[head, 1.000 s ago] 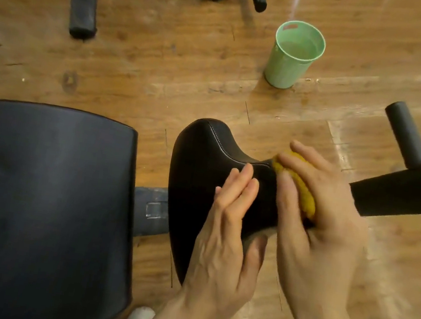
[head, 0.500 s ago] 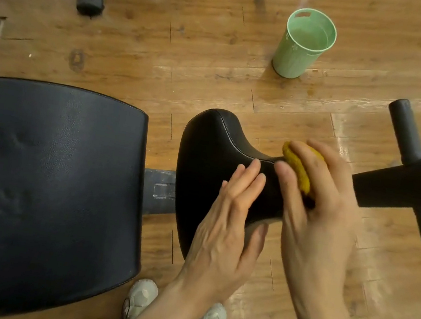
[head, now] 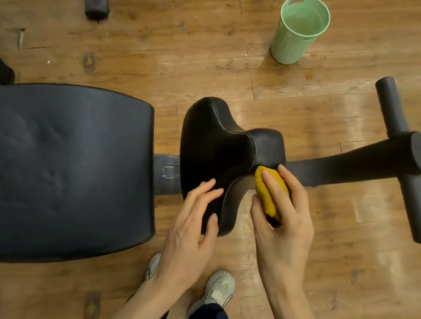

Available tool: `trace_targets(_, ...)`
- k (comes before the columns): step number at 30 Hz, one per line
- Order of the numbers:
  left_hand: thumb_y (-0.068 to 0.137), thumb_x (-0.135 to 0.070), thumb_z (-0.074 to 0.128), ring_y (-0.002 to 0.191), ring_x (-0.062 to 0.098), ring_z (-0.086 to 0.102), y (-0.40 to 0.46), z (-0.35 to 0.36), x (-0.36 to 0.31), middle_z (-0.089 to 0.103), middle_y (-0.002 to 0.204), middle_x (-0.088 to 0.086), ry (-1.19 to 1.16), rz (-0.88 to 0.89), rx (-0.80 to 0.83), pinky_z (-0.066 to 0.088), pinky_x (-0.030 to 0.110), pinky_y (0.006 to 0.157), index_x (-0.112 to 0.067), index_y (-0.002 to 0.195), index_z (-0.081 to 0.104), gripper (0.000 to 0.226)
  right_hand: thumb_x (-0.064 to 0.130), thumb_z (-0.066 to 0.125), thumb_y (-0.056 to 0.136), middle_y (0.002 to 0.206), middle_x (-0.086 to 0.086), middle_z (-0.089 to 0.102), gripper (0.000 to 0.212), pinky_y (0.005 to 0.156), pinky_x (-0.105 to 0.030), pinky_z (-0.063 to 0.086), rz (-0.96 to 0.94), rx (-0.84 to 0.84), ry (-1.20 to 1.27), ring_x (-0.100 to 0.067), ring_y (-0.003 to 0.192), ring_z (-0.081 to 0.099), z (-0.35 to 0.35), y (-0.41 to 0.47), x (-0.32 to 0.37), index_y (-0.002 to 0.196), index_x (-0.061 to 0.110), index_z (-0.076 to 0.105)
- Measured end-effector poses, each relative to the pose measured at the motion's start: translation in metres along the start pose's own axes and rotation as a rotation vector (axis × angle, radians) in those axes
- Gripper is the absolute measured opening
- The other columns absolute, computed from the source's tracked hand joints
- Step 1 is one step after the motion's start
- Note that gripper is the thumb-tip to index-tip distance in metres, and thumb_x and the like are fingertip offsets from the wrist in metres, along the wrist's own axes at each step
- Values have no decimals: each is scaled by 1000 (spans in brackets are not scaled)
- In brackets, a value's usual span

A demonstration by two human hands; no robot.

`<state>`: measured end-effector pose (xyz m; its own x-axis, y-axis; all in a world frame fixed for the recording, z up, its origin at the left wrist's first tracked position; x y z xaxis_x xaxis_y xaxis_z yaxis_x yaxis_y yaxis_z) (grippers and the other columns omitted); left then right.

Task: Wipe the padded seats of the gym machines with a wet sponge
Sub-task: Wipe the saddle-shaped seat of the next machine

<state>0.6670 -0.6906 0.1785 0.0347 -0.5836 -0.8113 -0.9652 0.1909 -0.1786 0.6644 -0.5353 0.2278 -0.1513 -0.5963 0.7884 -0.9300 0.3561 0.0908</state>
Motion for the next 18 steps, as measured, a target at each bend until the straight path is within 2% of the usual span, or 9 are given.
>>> trace_targets(2, 100, -14, 49, 142, -4, 27, -8, -1, -2, 33, 151, -21, 34, -35, 28, 28, 18, 113, -30, 141, 44, 44, 3, 72, 82, 132, -4, 56, 41, 97, -5, 37, 41, 66, -2, -4, 118, 50, -9, -9, -7, 122, 14, 66)
trace_targets(4, 100, -16, 48, 142, -6, 25, -16, -2, -9, 34, 150, -21, 64, -55, 63, 29, 23, 114, -31, 141, 43, 44, 4, 72, 81, 127, 2, 58, 41, 93, -4, 38, 96, 149, -25, 1, 112, 51, -18, -22, -16, 119, 17, 68)
trace_targets(7, 100, -17, 47, 141, -5, 27, -29, -6, -23, 36, 149, -20, 111, -51, 106, 29, 26, 114, -31, 140, 45, 42, 6, 70, 81, 123, 7, 58, 41, 91, -19, 46, 176, 261, -44, -5, 110, 54, -40, -47, -30, 119, 22, 68)
trace_targets(9, 100, -17, 47, 140, -3, 30, -39, -9, -34, 39, 147, -18, 140, -40, 129, 29, 25, 113, -29, 139, 47, 41, 7, 69, 81, 121, 6, 60, 41, 90, -23, 47, 229, 301, -51, -9, 109, 56, -60, -62, -39, 118, 23, 69)
trace_targets(13, 101, -15, 46, 134, -1, 38, -63, -23, -59, 45, 142, -15, 183, -46, 160, 30, 17, 108, -24, 136, 51, 37, 5, 68, 80, 110, 8, 62, 37, 77, -3, 39, 379, 292, -21, -7, 97, 58, -111, -89, -50, 113, 22, 71)
trace_targets(15, 100, -14, 47, 127, 4, 46, -73, -29, -68, 48, 138, -13, 237, -51, 169, 38, 23, 105, -23, 135, 52, 36, 4, 66, 80, 105, 6, 63, 36, 73, -4, 37, 442, 278, -20, -9, 92, 58, -134, -99, -54, 112, 20, 71)
trace_targets(18, 100, -14, 48, 110, 16, 56, -83, -31, -76, 52, 131, -11, 305, -67, 197, 44, 26, 93, -21, 133, 54, 34, 6, 65, 81, 109, 0, 64, 37, 69, -4, 37, 492, 324, -50, -10, 92, 55, -159, -112, -61, 116, 18, 70)
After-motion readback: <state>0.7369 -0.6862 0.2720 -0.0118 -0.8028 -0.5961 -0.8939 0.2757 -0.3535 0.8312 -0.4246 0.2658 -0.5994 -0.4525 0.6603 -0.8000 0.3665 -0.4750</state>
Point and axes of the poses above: each hand's wrist, its own y-axis towards the middle knuckle, its own z-axis out of the palm, x = y × z, the point moved 6 cm from there along y, towards the middle knuckle
